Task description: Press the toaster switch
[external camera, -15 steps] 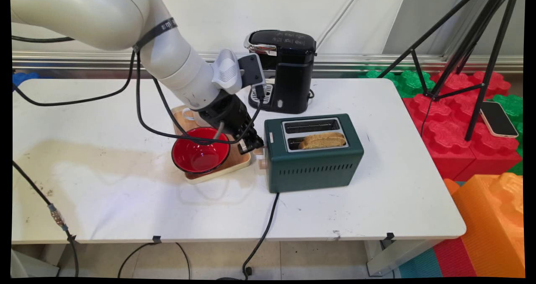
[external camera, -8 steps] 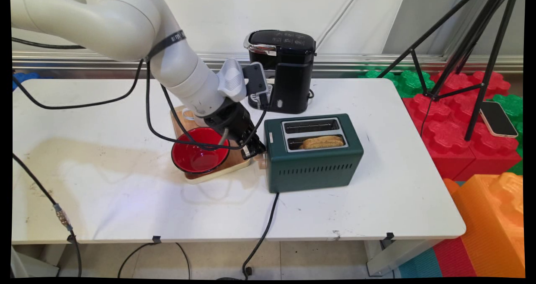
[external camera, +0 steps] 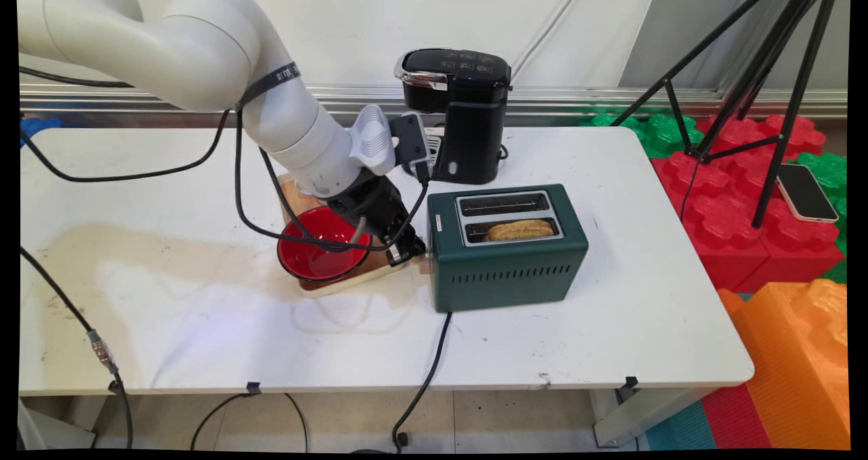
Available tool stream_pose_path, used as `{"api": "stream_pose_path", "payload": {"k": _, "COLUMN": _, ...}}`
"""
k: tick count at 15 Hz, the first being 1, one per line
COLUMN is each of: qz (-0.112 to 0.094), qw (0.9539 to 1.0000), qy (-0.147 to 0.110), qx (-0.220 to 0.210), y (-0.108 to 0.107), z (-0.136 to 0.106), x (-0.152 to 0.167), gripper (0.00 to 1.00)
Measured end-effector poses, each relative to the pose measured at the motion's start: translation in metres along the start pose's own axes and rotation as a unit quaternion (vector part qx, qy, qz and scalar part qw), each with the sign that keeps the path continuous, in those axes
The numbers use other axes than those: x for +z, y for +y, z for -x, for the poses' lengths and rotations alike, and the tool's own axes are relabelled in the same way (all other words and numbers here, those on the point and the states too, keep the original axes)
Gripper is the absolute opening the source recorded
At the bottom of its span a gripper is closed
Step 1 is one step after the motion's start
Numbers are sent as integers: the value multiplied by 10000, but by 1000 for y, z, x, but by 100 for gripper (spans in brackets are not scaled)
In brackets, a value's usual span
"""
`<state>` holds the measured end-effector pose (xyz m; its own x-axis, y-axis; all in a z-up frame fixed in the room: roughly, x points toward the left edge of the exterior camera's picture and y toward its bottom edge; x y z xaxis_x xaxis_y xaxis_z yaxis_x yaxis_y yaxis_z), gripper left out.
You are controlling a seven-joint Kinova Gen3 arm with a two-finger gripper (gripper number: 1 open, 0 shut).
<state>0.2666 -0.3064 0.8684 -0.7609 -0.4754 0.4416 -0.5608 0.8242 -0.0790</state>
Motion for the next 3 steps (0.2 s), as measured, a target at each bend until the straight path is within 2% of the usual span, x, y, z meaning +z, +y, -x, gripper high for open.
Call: {"api": "stream_pose_path", "payload": {"k": 3, "qz": -38, "qw": 10000, "qy": -17, "qx": -39, "y": 3, "z": 2, "x": -4, "gripper": 0}}
